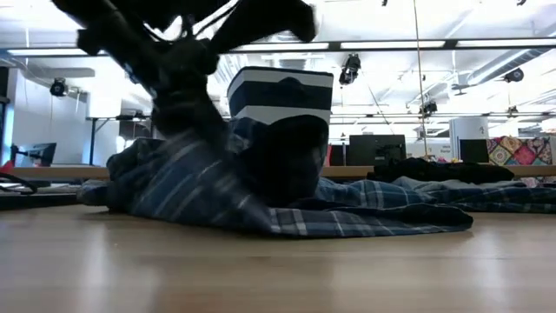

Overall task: Fold Laundry from Bin
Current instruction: Fold the blue patterned long sleeve

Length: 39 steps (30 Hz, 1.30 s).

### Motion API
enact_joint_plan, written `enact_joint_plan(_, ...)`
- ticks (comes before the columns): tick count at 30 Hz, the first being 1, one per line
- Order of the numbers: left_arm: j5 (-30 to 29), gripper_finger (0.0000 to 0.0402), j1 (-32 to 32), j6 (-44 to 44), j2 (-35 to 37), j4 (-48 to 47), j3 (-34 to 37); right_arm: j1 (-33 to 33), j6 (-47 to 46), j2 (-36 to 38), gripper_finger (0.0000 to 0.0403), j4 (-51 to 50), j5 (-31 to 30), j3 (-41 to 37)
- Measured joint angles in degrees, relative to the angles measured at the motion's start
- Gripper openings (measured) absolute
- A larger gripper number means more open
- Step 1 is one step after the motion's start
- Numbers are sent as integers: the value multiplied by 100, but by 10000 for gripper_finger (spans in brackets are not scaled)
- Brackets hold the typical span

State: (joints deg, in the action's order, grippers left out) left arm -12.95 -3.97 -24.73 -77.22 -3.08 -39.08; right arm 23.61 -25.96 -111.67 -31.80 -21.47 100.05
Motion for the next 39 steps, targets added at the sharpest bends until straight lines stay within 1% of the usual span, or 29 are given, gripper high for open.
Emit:
enact_joint_plan(3, 179, 76, 222, 186, -118, -180, -198, -25, 40, -507, 201, 790, 21, -7)
enact_joint_plan(6, 417, 76, 315, 265, -142, -625, -421, -73, -56, -962, 201, 1041, 32, -1)
enact_joint_plan(8, 611, 76, 294, 304, -42, -1146, -578, -101, -337, -1147, 201, 944, 11, 60)
enact_joint_plan(12, 1192, 76, 1, 274, 301, -2268, -842, -110, -570, -1086, 201, 769, -57, 192)
enact_joint_plan(14, 1254, 75, -305, 62, 447, -2548, -852, -111, -685, -956, 201, 352, -176, 255)
enact_joint_plan(16, 1241, 75, -691, -215, 536, -2623, -780, -124, -792, -823, 201, -72, -364, 332)
enact_joint_plan(18, 1163, 75, -1129, -577, 544, -2433, -666, -213, -825, -728, 201, -441, -386, 379)
enact_joint_plan(20, 1064, 75, -1579, -933, 468, -2174, -514, -306, -706, -686, 201, -461, -340, 393)
enact_joint_plan(22, 1054, 75, -1966, -1196, 387, -1928, -439, -362, -168, -701, 201, -463, -276, 388)
enact_joint_plan(24, 977, 75, -2334, -1556, 354, -2000, -423, -382, 269, -767, 201, -390, -276, 388)
enact_joint_plan(26, 944, 75, -2698, -1946, 346, -2013, -425, -406, 466, -817, 201, -330, -260, 370)
enact_joint_plan(28, 909, 75, -3057, -2311, 349, -2006, -423, -451, 701, -881, 202, -18, -228, 376)
enact_joint_plan(30, 777, 75, -3413, -2700, 341, -1988, -422, -474, 1291, -923, 208, 148, -163, 372)
enact_joint_plan(32, 687, 75, -3669, -3033, 314, -1956, -393, -466, 1964, -996, 216, 530, 116, 384)
enact_joint_plan(33, 612, 75, -3790, -3217, 285, -1963, -384, -431, 2151, -1010, 221, 556, 237, 378)
enact_joint_plan(35, 390, 75, -4003, -3533, 241, -1956, -373, -393, 2240, -1143, 232, 773, 370, 369)
enact_joint_plan(37, 48, 75, -4170, -3742, 179, -1902, -353, -388, 2337, -1249, 243, 891, 388, 368)
enact_joint_plan(39, -349, 75, -4234, -3855, 69, -1774, -333, -418, 2635, -1399, 251, 1200, 341, 363)
